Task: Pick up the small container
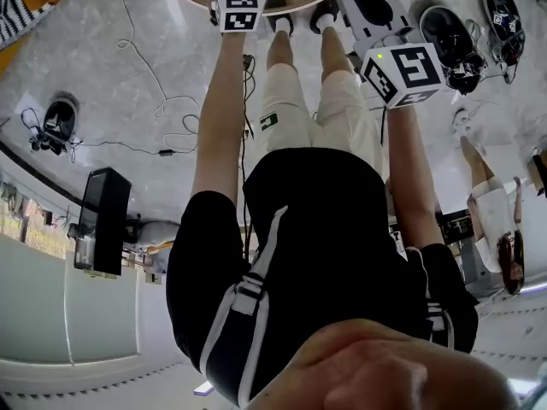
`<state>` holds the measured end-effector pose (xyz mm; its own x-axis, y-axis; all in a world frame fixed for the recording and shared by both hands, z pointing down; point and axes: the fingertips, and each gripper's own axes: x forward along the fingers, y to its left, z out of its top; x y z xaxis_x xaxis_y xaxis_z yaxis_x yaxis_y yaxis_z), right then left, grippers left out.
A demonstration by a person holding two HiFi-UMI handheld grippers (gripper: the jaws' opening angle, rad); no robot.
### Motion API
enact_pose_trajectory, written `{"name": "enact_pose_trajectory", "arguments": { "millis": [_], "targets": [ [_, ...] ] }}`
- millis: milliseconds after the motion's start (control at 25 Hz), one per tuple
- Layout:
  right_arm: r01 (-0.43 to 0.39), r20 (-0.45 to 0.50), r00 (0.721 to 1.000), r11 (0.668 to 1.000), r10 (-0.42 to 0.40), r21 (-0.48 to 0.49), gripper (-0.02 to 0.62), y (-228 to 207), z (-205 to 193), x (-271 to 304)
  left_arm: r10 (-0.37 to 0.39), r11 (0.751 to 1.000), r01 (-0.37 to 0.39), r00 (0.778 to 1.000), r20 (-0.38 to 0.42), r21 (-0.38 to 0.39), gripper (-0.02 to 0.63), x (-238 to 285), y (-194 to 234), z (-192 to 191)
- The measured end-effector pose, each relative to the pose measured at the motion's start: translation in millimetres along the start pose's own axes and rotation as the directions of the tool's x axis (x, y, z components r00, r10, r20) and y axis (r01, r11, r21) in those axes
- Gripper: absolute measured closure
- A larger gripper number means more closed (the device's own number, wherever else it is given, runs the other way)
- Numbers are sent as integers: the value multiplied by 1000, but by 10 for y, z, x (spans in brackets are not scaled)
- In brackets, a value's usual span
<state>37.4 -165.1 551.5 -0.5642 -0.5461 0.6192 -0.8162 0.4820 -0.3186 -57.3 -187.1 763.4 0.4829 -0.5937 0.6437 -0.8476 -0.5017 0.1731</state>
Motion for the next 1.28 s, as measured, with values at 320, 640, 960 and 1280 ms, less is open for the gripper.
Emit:
{"name": "enact_pose_trajectory", "arguments": {
  "millis": [320, 640, 960, 1280],
  "targets": [
    [15, 117, 993, 998, -8, -55, 592, 223, 652, -541, 32, 999, -31, 998, 55, -25, 466, -849, -5, 869],
    [44, 256, 966, 993, -14, -111, 592, 329, 1293, -1143, 1, 1000, -1, 990, 139, 3, 466, -1561, -396, 1883],
    [93, 374, 927, 976, -14, -196, 592, 409, 1909, -1616, -90, 994, 103, 965, 247, -41, 466, -2199, -769, 2943],
    [125, 475, 880, 963, 3, -237, 592, 500, 2492, -1887, -154, 987, 130, 934, 322, 94, 466, -2790, -1009, 3827]
  ]
}}
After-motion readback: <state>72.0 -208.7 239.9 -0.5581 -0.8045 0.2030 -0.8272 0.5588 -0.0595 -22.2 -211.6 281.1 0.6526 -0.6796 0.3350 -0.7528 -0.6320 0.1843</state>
